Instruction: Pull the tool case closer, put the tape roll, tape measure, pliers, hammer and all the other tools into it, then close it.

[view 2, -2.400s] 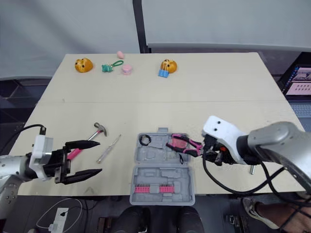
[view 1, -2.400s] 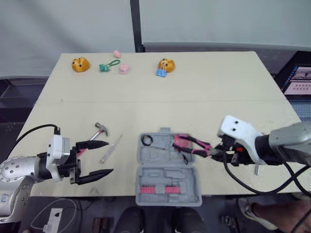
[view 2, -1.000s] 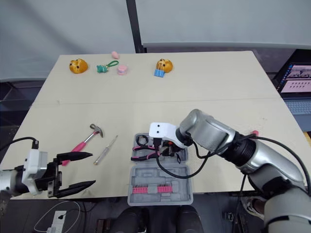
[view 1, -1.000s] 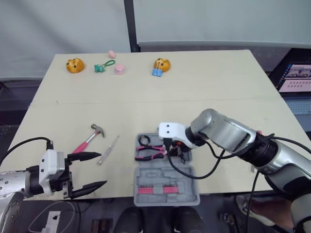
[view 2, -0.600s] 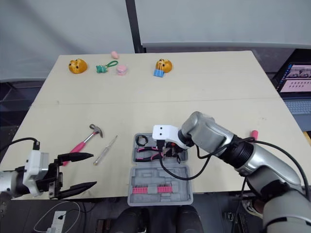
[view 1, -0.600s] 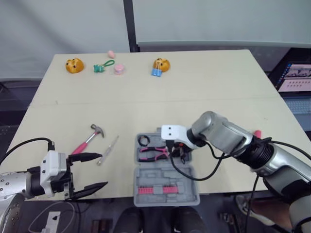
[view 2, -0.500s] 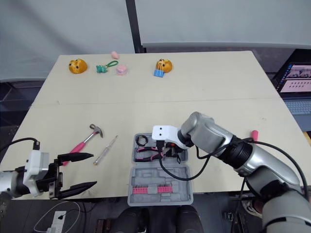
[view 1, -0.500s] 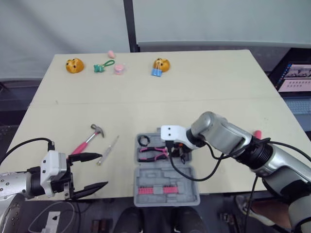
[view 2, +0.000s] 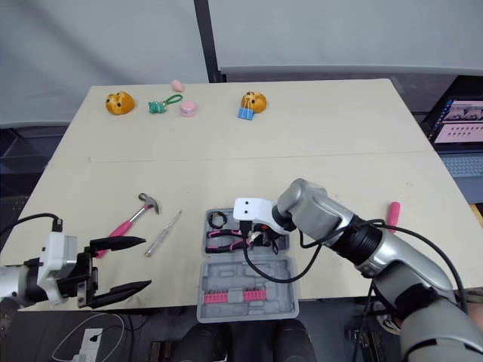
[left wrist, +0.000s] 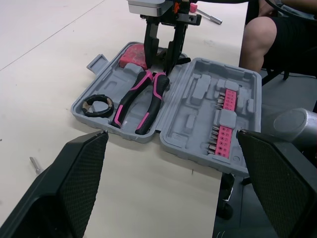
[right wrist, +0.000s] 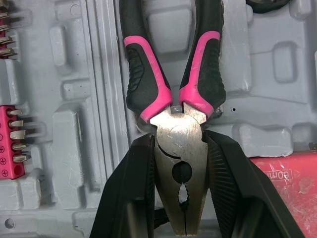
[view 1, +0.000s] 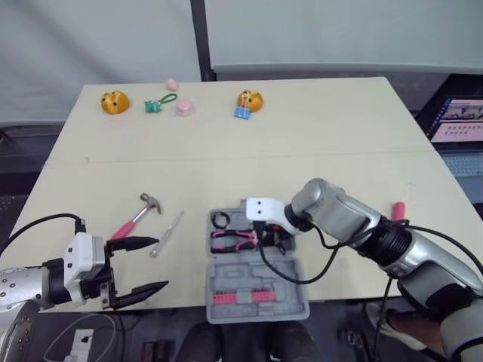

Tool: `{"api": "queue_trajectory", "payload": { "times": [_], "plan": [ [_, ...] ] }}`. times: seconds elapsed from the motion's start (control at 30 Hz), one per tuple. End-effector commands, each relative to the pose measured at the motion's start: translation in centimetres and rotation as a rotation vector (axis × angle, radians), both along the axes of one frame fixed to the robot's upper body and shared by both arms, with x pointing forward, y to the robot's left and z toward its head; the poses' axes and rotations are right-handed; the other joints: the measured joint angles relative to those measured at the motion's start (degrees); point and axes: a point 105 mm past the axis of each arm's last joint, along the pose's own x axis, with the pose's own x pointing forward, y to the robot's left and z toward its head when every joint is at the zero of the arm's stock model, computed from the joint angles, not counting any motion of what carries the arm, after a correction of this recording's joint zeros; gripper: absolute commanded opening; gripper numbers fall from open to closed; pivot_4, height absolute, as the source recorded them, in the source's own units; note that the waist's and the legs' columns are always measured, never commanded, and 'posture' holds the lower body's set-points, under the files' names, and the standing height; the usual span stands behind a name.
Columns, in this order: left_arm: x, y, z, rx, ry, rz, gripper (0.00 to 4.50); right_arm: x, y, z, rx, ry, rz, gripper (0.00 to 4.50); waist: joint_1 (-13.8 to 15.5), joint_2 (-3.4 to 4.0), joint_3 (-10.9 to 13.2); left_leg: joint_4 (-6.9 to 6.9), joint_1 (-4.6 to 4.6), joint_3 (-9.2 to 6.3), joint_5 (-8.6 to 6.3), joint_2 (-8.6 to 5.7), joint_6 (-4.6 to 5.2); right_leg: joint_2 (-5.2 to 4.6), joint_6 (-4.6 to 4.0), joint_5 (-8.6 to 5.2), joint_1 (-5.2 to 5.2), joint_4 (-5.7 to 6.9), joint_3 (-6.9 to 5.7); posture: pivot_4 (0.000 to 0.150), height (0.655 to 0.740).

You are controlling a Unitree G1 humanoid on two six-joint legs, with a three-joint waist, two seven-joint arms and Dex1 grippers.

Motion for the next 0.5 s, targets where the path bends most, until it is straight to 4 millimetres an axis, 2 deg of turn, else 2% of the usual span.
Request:
{"api": "queue_trajectory", "payload": {
  "times": [0.03,0.1,0.17,0.2,0.3,0.5],
  "plan": [
    [-0.2,-0.4,0.6,0.006,-0.031,-0.015,4.50,0.2,0.2,0.7,0.022,-0.020,0.007,0.96,0.00,0.00,0.00,0.00,0.00,0.00,0.00,0.00,0.00,0.00,0.00,0.00,0.00,-0.01,0.00,0.150,0.6677],
    [-0.2,-0.4,0.6,0.005,-0.031,-0.014,4.50,0.2,0.1,0.6,0.023,-0.014,0.008,0.96,0.00,0.00,0.00,0.00,0.00,0.00,0.00,0.00,0.00,0.00,0.00,0.00,0.00,0.00,0.00,0.150,0.6677],
    [-0.2,-0.4,0.6,0.005,-0.031,-0.014,4.50,0.1,0.1,0.8,0.029,-0.008,0.008,1.99,0.00,0.00,0.00,0.00,0.00,0.00,0.00,0.00,0.00,0.00,0.00,0.00,0.00,0.00,0.00,0.150,0.6677],
    [-0.2,-0.4,0.6,0.005,-0.031,-0.014,4.50,0.1,0.0,1.0,0.030,-0.011,0.011,2.26,0.01,0.00,0.00,0.00,0.00,0.00,0.00,0.00,0.00,0.00,0.00,0.00,0.00,0.00,0.00,0.150,0.6677],
    [-0.1,-0.5,0.6,0.004,-0.032,-0.015,4.50,0.2,-0.1,1.9,0.035,-0.022,0.015,3.57,0.01,0.00,0.00,0.00,0.00,0.00,0.00,0.00,0.00,0.00,0.00,0.00,0.00,0.00,0.00,0.150,0.6677],
    [0.1,-0.5,0.5,0.000,-0.035,-0.020,4.50,-0.2,-0.2,5.0,0.111,-0.042,0.012,3.57,0.04,0.00,0.00,0.00,0.00,0.00,0.00,0.00,0.00,-0.01,0.00,0.00,0.01,-0.04,0.00,0.150,0.6677]
  ]
}}
